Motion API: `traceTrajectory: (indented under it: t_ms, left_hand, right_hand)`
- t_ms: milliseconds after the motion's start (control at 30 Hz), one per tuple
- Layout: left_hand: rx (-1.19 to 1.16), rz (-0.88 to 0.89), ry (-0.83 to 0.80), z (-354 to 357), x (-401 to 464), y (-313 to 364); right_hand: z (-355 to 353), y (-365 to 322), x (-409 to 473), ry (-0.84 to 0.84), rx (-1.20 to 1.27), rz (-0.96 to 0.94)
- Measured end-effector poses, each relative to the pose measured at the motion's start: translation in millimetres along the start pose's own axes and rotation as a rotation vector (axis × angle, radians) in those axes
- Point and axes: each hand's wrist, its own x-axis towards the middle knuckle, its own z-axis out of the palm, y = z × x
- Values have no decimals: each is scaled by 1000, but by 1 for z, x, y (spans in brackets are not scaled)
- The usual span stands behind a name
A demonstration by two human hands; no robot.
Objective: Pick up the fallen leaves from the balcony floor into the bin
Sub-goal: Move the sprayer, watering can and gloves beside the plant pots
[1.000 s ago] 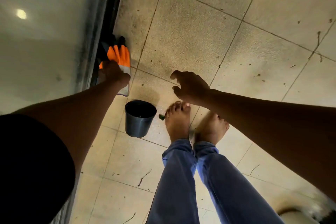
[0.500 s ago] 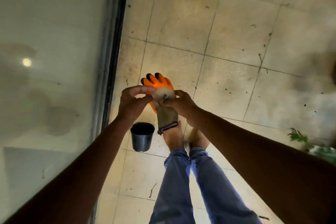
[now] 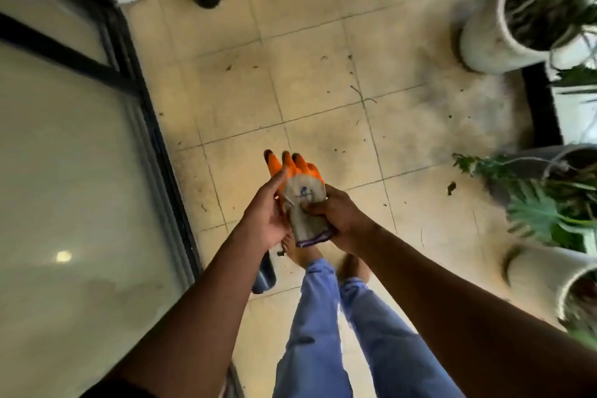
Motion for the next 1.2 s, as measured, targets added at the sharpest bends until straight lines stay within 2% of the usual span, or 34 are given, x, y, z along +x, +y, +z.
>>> traceTrajectory:
  t_ms: [67, 200, 467, 633, 867, 933, 1100, 1200]
  left_hand:
    - [123, 47, 12, 23, 0, -14]
    - [620, 164, 156, 51, 13, -47]
    - [1246, 178, 155, 96, 28, -153]
    - [1767, 192, 41, 119, 26, -239]
    - [2306, 125, -193, 167, 7, -355]
    - [2420, 99, -246, 180, 4, -390]
    - [2728, -133, -395, 204, 19, -477]
    - [2802, -175, -441, 209, 35, -522]
  right_hand:
    - [-22, 10, -14, 45, -3, 36]
    - [-74, 33, -39, 114, 94, 113]
    - [-203, 119, -84, 289, 267, 147]
    - [-278, 182, -137, 387, 304, 120]
    - [-351, 266, -219, 564, 377, 69]
    - [-369, 290, -233, 600, 409, 83]
    - [-416, 342, -237, 662, 424, 90]
    - [-443, 370, -229, 707, 434, 118]
